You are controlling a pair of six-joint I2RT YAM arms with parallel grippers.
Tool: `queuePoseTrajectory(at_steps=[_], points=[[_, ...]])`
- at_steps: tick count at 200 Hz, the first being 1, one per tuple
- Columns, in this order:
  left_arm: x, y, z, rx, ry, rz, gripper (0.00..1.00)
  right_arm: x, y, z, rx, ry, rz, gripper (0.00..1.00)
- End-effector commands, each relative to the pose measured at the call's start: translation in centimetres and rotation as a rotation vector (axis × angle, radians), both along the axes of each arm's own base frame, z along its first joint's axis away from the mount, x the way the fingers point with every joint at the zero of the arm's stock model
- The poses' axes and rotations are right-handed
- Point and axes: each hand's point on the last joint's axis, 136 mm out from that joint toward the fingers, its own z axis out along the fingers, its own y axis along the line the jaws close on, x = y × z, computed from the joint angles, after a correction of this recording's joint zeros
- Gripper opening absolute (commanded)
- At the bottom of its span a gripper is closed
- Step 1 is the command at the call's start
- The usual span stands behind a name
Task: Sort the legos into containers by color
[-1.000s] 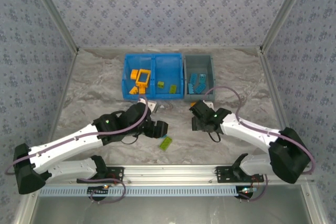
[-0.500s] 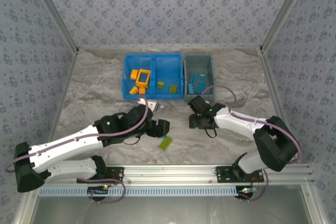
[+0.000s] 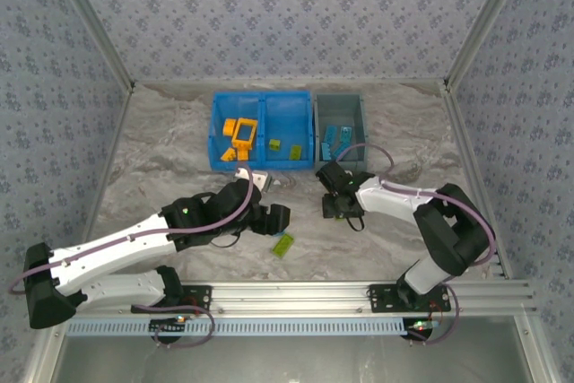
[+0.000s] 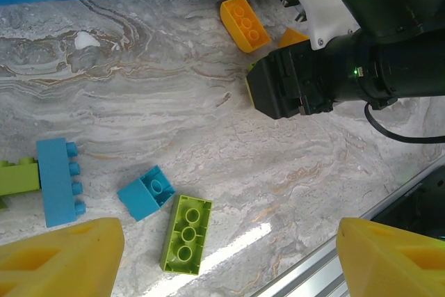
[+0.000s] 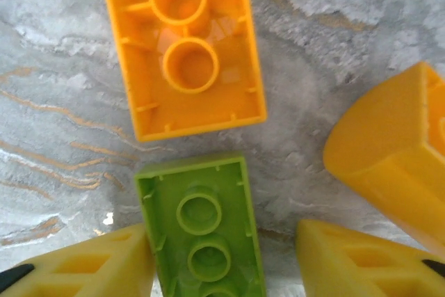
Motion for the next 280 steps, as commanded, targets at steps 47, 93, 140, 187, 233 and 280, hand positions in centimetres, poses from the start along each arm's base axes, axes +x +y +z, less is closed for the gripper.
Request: queuePoseTrajectory(at_steps=[47, 93, 140, 187, 233, 280], points=[[0.0, 0.4, 2.0, -0.038, -0.056, 0.037, 0.80, -1.5, 2.1, 1.5, -0.015, -0.057, 0.052, 0.34], [0.7, 4.8, 6.5, -0.113, -0.171, 0.189, 0.80, -1.6, 8.0, 7.7, 0.075, -0.184, 0.136, 0.30], [1.8, 7.2, 9.0, -0.111, -0.254, 0.286, 0.80, 7.0, 13.5, 11.1, 0.143, -0.254, 0.099, 0.30], [1.8, 6.1, 8.8, -0.106, -0.238, 0.260, 0.80, 14.8, 15.5, 9.1, 0.129, -0.206, 0.048, 0.30], [1.8, 5.4, 8.7, -0.100, -0.231, 0.241, 0.80, 16.8, 16.5, 6.7, 0.130, -0.156, 0.019, 0.44], [1.6, 4.8, 7.7, -0.079, -0.204, 0.219, 0.80, 16.5, 16.4, 9.9, 0.148, -0.208, 0.020, 0.55]])
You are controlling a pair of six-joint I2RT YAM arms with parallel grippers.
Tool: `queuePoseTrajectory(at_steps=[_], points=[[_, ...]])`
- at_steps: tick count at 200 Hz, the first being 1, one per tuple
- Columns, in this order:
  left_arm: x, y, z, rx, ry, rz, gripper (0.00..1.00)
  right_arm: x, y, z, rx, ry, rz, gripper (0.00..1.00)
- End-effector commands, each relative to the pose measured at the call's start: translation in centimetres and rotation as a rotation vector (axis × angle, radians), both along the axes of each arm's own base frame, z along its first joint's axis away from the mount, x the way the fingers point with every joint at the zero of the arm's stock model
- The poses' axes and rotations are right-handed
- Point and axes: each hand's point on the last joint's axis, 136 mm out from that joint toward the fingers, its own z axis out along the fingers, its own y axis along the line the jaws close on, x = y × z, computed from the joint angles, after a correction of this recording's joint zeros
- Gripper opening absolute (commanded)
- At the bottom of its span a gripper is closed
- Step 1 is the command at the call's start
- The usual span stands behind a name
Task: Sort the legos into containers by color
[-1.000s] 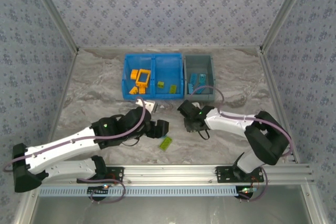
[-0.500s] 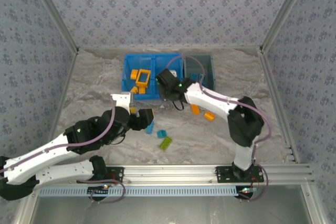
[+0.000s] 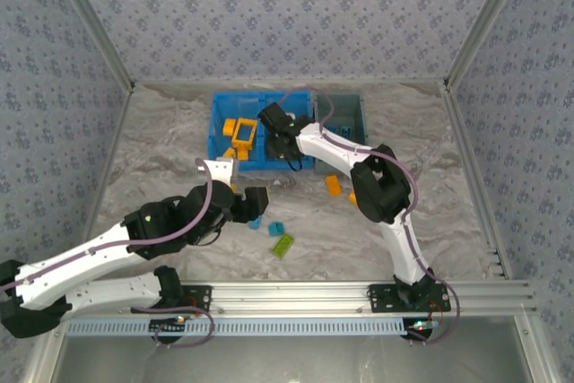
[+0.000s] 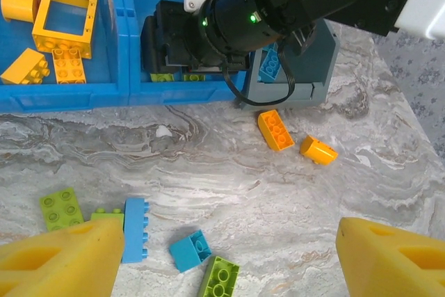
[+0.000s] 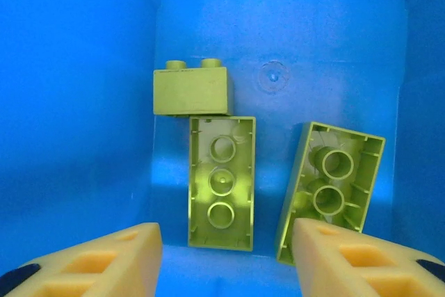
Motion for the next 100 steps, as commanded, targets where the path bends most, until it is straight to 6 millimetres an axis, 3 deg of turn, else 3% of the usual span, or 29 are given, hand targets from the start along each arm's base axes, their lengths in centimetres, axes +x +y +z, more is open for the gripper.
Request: queuePoseTrajectory(at_steps=[1, 27, 60, 82, 100], points=[[-0.3, -0.4, 0.7, -0.010, 0.004, -0.023, 0.80, -0.4, 0.0, 3.7, 0.021, -0.041, 0.000, 0.55], [-0.4, -0.6, 0.3, -0.005, 0.019, -0.025, 0.80, -1.1, -0.6, 8.2, 0.055, -0.130, -0.007, 0.53], [-0.4, -1.3, 0.1, 0.020, 0.043, -0.043, 0.80, -3.6, -3.4, 15.3, 0.072, -0.307, -0.023, 0.52], [-0.5, -1.9, -0.4, 0.052, 0.070, -0.056, 0.80, -6.5, -6.4, 18.2, 0.093, -0.402, -0.032, 0.53], [-0.5, -2.6, -0.9, 0.063, 0.094, -0.067, 0.80, -9.3, -8.9, 18.9, 0.114, -0.446, -0.024, 0.53]])
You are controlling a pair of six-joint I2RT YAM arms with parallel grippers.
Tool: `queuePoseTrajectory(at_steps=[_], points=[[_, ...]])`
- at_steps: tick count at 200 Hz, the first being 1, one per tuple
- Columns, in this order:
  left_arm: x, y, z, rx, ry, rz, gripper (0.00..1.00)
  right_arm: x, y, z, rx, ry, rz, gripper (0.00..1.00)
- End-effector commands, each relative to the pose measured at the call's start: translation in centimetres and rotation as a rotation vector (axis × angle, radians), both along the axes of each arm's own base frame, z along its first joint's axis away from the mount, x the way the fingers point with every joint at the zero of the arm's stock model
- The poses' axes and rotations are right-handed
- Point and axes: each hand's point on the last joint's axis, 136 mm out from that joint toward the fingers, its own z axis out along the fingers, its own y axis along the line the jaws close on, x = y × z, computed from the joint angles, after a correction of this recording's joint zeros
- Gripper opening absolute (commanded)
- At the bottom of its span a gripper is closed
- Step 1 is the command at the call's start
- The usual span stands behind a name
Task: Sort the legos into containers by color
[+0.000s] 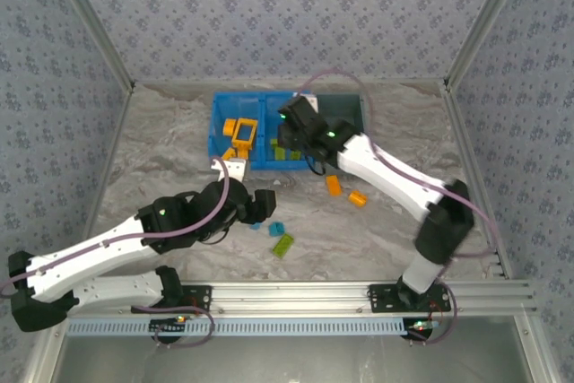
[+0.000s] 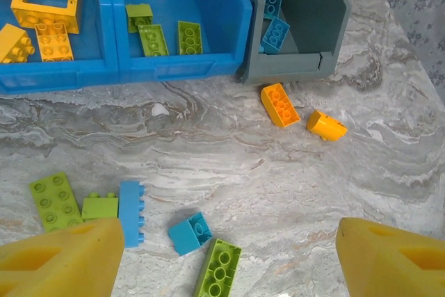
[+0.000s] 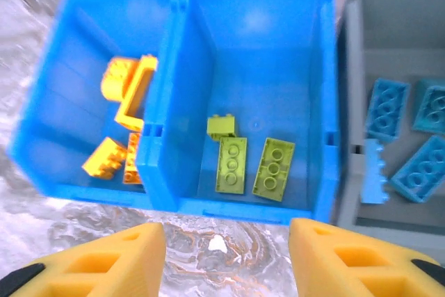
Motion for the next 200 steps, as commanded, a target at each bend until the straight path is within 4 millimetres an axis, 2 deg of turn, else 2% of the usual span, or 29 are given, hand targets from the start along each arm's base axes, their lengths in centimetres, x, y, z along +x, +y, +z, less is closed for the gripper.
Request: queuePoseTrajectory(at_steps=[1, 14, 17, 23, 47, 67, 84, 115, 144, 155, 168, 180, 200], points=[[-0.4, -0.7, 0.6, -0.008, 0.029, -0.024, 0.80, -2.4, -3.7, 1.0, -0.024, -0.087, -0.029, 0.53], [-0.5, -0.8, -0.5, 0.017, 0.064, -0.014, 0.80, -4.5, -4.9, 1.3, 0.003, -0.110, 0.007, 0.54], [-0.6, -0.8, -0.8, 0.026, 0.073, -0.010, 0.80, -5.1, -5.3, 0.4, -0.009, -0.097, 0.014, 0.54], [-0.7, -0.8, -1.5, 0.042, 0.094, -0.007, 0.80, -6.1, -5.8, -0.4, -0.011, -0.089, 0.029, 0.54], [-1.2, -0.9, -4.0, 0.102, 0.166, -0.007, 0.80, -10.3, -6.5, -1.5, 0.048, -0.096, 0.135, 0.55], [-1.3, -0.5, -5.4, 0.138, 0.197, 0.018, 0.80, -13.4, -7.0, -4.0, 0.062, -0.054, 0.191, 0.55], [-1.1, 0.8, -6.4, 0.188, 0.222, 0.067, 0.80, -15.5, -6.9, -6.2, 0.065, -0.014, 0.226, 0.55], [-0.9, 4.7, -9.5, 0.234, 0.350, 0.220, 0.80, -17.8, -6.3, -9.3, 0.046, 0.031, 0.239, 0.56], [-0.1, 6.1, -10.7, 0.114, 0.424, 0.286, 0.79, -18.4, -4.6, -9.5, 0.039, 0.013, 0.274, 0.55], [0.3, 5.6, -10.4, 0.077, 0.427, 0.276, 0.77, -18.4, -4.3, -9.2, 0.028, -0.013, 0.276, 0.55], [0.9, 4.0, -9.8, 0.042, 0.426, 0.243, 0.74, -18.0, -5.0, -8.7, -0.006, -0.052, 0.222, 0.55], [1.4, 1.8, -9.3, 0.027, 0.423, 0.198, 0.73, -17.5, -6.6, -8.2, -0.043, -0.084, 0.143, 0.55], [2.0, -3.0, -9.2, 0.061, 0.402, 0.118, 0.74, -17.2, -9.2, -6.4, -0.061, -0.150, 0.055, 0.55]])
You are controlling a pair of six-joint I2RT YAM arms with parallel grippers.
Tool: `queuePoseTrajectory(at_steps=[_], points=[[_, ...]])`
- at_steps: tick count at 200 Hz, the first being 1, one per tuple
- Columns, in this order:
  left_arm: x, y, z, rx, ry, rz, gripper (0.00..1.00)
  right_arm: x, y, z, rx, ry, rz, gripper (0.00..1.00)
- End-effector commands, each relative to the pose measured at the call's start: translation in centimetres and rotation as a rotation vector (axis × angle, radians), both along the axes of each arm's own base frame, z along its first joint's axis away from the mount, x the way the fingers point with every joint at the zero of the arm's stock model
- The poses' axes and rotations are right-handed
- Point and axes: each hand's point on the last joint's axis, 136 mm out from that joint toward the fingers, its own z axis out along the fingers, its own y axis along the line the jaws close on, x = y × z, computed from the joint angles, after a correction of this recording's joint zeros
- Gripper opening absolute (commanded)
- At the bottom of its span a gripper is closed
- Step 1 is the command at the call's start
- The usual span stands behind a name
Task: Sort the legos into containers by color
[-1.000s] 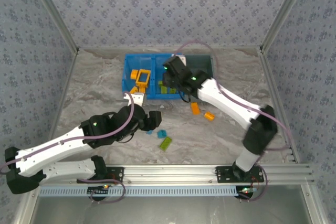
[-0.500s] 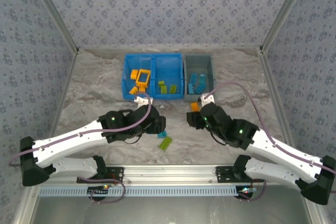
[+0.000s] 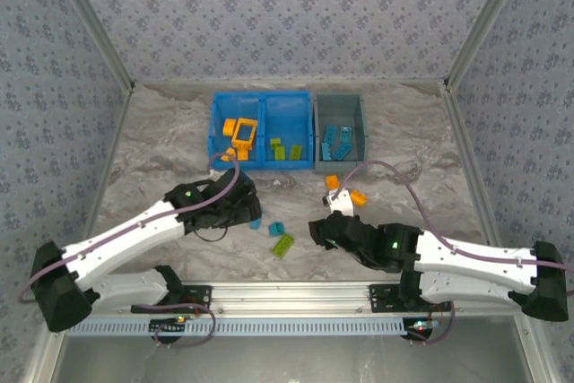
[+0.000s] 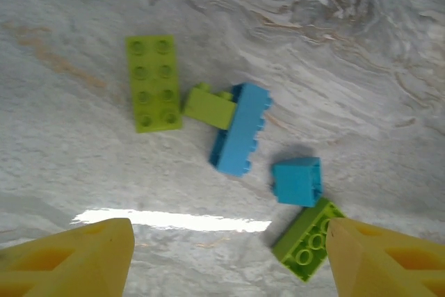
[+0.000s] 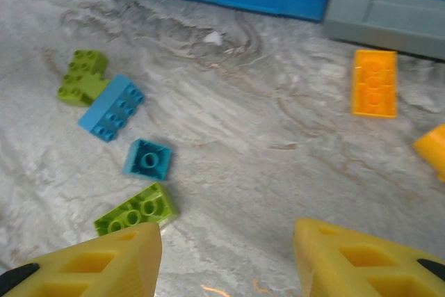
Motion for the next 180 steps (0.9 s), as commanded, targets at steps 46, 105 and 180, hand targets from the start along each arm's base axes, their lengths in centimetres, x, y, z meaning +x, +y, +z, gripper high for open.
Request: queuePoseTrajectory(at_steps=[46, 105, 180], points=[[4.0, -16.2, -1.3, -0.061, -0.016, -0.125, 0.77, 1.2, -9.1, 7.5, 0.062, -0.235, -0.283, 0.55], [7.1, -21.9, -5.1, -0.042, 0.019, -0.073, 0.79, 0.6, -12.7, 9.7, 0.104, -0.264, -0.315, 0.56], [9.4, -23.2, -8.0, 0.041, 0.037, -0.025, 0.78, 0.5, -12.2, 9.9, 0.111, -0.264, -0.286, 0.57]])
